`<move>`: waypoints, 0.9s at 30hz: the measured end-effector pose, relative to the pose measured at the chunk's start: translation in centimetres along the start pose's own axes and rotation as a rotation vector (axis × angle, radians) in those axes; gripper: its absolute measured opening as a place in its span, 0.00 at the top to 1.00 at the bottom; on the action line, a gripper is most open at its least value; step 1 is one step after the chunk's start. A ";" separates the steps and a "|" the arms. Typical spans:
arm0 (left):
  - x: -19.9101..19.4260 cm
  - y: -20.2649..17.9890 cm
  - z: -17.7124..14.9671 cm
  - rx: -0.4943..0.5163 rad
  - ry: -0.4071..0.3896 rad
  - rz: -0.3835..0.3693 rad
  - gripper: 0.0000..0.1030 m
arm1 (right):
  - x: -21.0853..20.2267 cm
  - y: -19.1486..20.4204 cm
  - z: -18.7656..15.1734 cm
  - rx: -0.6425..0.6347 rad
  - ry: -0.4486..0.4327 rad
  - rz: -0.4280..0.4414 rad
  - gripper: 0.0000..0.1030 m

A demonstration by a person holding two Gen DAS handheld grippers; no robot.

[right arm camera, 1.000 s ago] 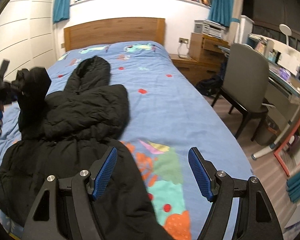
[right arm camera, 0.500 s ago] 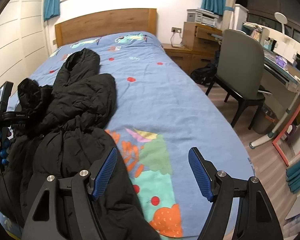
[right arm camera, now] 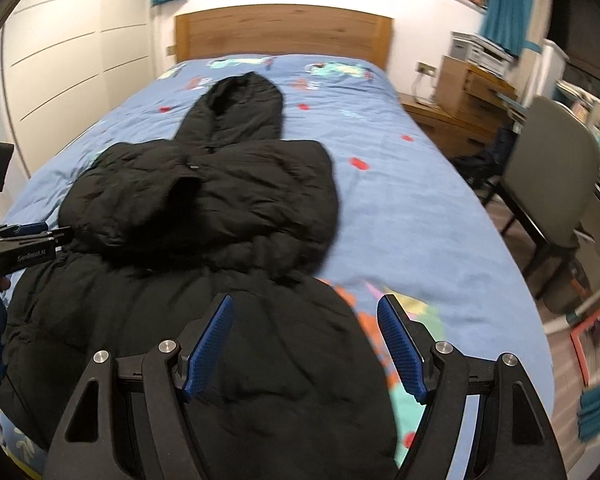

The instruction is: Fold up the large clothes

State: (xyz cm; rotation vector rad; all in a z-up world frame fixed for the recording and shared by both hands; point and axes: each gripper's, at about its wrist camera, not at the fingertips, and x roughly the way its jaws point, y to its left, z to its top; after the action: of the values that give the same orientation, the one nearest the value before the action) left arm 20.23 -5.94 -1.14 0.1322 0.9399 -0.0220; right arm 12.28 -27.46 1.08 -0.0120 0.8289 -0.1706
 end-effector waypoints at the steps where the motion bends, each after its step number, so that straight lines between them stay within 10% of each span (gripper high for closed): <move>1: 0.0 0.5 -0.1 -0.003 -0.003 0.004 0.50 | 0.3 0.9 0.4 -0.013 0.000 0.010 0.29; 27: 3.3 7.6 2.4 -0.031 -0.097 0.115 0.50 | 7.0 14.1 8.4 -0.209 -0.048 0.132 0.29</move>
State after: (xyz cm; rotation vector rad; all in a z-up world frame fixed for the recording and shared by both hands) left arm 24.71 1.41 -1.66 0.1547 0.8341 0.0917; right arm 25.15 -15.09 0.51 -0.1565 0.7944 0.0412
